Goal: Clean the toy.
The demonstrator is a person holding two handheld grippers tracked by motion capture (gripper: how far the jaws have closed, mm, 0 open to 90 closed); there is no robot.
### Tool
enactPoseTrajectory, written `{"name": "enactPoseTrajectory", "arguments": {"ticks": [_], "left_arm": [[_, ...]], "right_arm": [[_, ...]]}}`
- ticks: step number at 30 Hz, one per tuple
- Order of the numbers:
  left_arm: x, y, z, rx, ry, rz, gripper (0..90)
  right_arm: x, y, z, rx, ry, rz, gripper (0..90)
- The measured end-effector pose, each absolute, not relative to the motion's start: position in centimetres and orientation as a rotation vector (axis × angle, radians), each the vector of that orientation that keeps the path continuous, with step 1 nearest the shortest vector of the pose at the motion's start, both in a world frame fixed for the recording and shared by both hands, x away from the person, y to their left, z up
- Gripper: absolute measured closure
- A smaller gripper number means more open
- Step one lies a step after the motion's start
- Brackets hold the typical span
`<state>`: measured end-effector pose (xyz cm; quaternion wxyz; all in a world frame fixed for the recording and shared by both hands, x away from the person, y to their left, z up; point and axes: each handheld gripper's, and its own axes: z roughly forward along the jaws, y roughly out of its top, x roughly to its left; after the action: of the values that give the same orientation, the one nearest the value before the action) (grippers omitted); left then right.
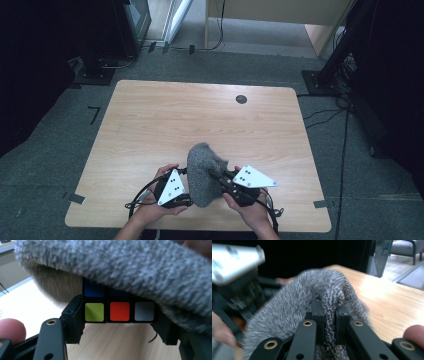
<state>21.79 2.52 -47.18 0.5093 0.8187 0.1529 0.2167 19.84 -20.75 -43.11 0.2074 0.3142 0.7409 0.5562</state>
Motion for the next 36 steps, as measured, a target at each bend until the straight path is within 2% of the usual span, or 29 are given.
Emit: {"name": "enactPoseTrajectory", "arguments": {"ticks": [8,11,17,24,31,34,36], "left_arm": [[21.5,2.5,-46.8,1.923,0.341,0.486,35.0],[21.9,2.7,-47.1,1.954,0.357,0.507,35.0],[22.0,1.7,-48.0,2.054,0.388,0.564,34.9],[21.7,1.0,-48.2,2.11,0.402,0.608,35.0],[22.0,1.4,-47.7,2.067,0.418,0.543,35.0],[22.2,1.5,-47.7,2.065,0.426,0.546,35.0],[22.1,1.6,-47.8,2.057,0.42,0.544,35.0]], "right_arm": [[21.7,-22.6,-45.0,1.099,2.043,1.373,83.8],[21.8,-23.3,-44.9,1.14,1.998,1.423,83.7],[19.6,-21.4,-42.9,0.853,1.99,1.494,82.8],[18.6,-17.6,-44.7,0.668,2.137,1.247,83.1],[20.0,-20.0,-44.3,0.844,2.025,1.166,83.8],[20.1,-21.2,-44.0,0.914,1.987,1.275,83.6],[19.6,-21.1,-43.5,0.838,1.997,1.362,83.3]]}}
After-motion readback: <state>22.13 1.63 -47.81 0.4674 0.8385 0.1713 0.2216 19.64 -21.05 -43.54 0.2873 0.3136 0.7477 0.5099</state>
